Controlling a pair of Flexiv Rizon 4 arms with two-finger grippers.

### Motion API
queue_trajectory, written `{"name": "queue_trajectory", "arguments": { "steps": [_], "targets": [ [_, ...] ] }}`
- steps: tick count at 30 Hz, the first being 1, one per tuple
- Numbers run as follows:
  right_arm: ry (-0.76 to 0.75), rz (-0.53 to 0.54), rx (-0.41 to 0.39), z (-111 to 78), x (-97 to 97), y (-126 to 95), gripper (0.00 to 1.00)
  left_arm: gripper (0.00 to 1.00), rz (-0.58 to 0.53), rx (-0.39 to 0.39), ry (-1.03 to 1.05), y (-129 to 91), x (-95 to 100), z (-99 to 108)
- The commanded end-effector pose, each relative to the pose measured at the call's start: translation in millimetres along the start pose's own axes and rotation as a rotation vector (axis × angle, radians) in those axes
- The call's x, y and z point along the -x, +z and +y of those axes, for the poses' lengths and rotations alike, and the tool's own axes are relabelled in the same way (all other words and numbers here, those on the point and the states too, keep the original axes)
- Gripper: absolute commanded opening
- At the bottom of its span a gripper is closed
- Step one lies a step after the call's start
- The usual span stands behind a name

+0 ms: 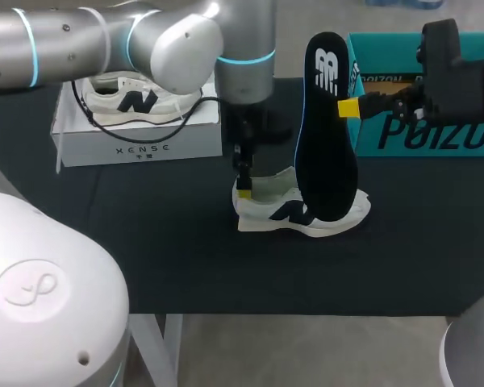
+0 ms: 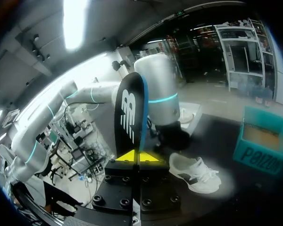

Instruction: Take the shoe out of the shoebox, open the shoe tongue, remove and reinsert the insole, then place the shoe into the shoebox

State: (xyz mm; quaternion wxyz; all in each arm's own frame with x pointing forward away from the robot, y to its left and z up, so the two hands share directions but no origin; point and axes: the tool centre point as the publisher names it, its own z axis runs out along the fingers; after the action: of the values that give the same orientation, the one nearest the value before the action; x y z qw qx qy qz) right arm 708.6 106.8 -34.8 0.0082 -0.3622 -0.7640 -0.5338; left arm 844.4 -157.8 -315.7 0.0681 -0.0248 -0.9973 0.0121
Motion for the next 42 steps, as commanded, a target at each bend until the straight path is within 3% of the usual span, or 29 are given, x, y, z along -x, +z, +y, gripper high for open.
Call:
{"name": "queue_trajectory", "arguments": {
  "steps": [1,28,29,31,36,42],
  "targets": [
    [0.002,-0.004,-0.001,0.2,0.0,2.9,0.0,1.0,-0.015,-0.011,0.01,-4.4,-8.6,6.9],
    [0.002,-0.004,-0.001,0.2,0.0,2.9,0.0,1.0,-0.019,-0.001,-0.001,-3.7,-7.9,7.0],
    [0.002,-0.004,-0.001,0.2,0.0,2.9,0.0,1.0,-0.039,-0.041,-0.016,-2.0,-5.7,5.7],
    [0.002,-0.004,-0.001,0.2,0.0,2.9,0.0,1.0,-0.041,-0.048,-0.021,0.5,-1.4,1.3],
    [0.002,-0.004,-0.001,0.2,0.0,2.9,0.0,1.0,-0.033,-0.008,-0.014,8.4,12.2,-12.7],
    [0.002,-0.004,-0.001,0.2,0.0,2.9,0.0,1.0,-0.065,-0.034,-0.031,16.6,27.9,-18.4]
  ]
}}
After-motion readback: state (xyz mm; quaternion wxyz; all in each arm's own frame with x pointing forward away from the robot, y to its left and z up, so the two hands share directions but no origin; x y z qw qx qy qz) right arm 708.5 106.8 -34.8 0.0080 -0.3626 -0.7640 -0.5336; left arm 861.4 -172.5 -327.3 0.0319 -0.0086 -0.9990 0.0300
